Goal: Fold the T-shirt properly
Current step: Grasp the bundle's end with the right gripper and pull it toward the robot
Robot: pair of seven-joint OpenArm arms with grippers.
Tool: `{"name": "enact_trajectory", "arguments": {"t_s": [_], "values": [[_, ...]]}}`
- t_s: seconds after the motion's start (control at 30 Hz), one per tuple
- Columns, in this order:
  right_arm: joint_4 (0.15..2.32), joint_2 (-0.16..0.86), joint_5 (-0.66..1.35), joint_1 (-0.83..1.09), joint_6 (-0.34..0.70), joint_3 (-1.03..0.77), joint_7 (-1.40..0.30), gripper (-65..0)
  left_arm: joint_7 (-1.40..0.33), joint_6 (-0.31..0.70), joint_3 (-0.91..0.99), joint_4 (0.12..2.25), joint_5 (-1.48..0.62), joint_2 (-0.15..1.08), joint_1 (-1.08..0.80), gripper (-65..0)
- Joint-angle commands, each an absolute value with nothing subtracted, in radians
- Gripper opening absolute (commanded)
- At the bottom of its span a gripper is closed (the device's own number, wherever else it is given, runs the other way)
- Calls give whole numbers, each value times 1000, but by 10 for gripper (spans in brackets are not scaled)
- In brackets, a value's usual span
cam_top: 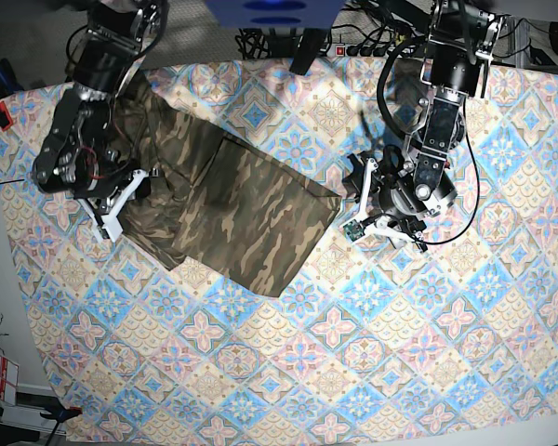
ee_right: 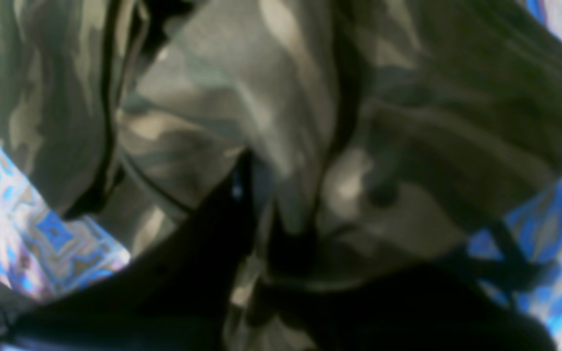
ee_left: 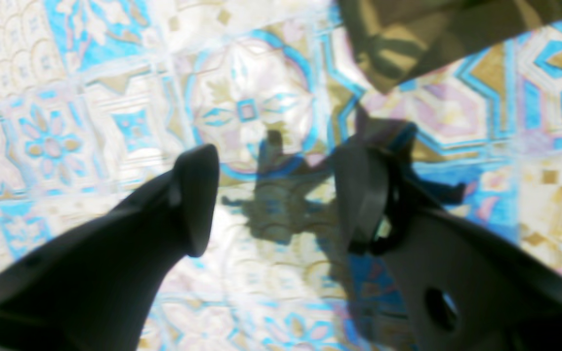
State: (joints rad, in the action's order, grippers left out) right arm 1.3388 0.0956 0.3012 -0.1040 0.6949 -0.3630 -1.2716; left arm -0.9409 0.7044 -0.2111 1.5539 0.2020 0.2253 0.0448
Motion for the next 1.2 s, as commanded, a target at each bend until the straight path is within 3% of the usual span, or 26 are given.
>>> {"name": "enact_trajectory", "arguments": {"t_s": [0.0,0.13,0.4,0.6,0.73,0.93,1.17], "values": [[1314,114,321,-134,698,-328,-1257,-637,-934,698,-208,1569,196,226,53,-275],[1260,142,320,-176,698,-213,-1247,-639,-934,698,-208,1569,196,226,38,-275],[1250,142,229,-208,698,-206,-1198,-622,-934,698,-208,1569,196,226,24,-275],[1264,143,196,-209,698,-239,-1181,-410,-934,698,-216,1569,196,226,8,-273],[1273,170,197,-226,698,-303,-1130,-330,-934,698,-216,1569,196,226,2,-273],[1423,197,196,-231,698,-351,-1124,-316,-934,698,-216,1569,196,226,2,-274],[1613,159,200,-128,698,-662,-1179,-314,-934,698,-216,1569,196,226,10,-274]]}}
